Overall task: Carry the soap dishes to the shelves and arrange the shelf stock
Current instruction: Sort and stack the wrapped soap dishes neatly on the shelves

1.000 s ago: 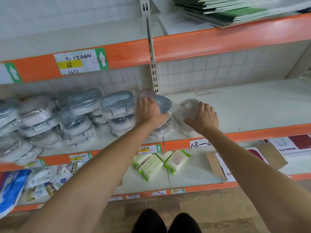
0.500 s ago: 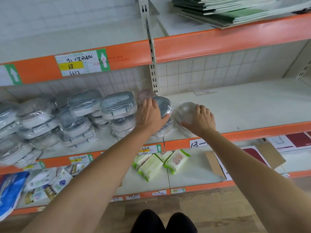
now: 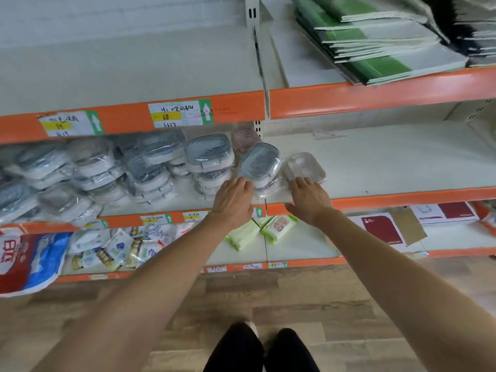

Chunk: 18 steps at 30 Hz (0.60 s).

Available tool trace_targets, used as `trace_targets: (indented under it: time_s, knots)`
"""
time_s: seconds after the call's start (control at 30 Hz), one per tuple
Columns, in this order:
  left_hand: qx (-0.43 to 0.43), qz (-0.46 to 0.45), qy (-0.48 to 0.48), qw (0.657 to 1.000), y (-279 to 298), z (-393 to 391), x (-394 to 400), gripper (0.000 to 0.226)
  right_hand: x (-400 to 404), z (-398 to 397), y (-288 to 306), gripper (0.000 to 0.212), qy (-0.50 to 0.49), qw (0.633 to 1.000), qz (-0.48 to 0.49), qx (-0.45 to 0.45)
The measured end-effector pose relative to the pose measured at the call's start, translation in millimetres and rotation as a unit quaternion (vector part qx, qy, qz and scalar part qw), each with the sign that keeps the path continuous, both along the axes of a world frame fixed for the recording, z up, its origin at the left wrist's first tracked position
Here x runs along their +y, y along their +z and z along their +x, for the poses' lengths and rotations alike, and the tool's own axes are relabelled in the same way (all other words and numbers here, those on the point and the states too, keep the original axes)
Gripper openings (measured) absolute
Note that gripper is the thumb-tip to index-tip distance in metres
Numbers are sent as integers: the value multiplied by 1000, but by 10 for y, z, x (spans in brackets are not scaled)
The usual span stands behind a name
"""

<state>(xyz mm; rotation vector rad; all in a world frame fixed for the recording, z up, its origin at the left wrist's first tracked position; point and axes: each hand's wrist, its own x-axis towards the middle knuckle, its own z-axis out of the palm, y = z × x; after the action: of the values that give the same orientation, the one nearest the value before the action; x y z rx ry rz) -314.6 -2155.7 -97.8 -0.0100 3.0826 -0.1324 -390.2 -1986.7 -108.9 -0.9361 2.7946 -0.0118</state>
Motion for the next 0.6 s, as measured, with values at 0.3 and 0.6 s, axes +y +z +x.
trace_targets:
  time_s: [0.3, 0.6]
  knots:
    - [-151, 33, 87, 984, 382, 811, -401, 40, -464, 572, 450, 48, 137, 988, 38, -65]
    - [-131, 68, 184, 972, 625, 1877, -1263, 41, -1521, 1424, 697, 48, 218, 973, 21, -70]
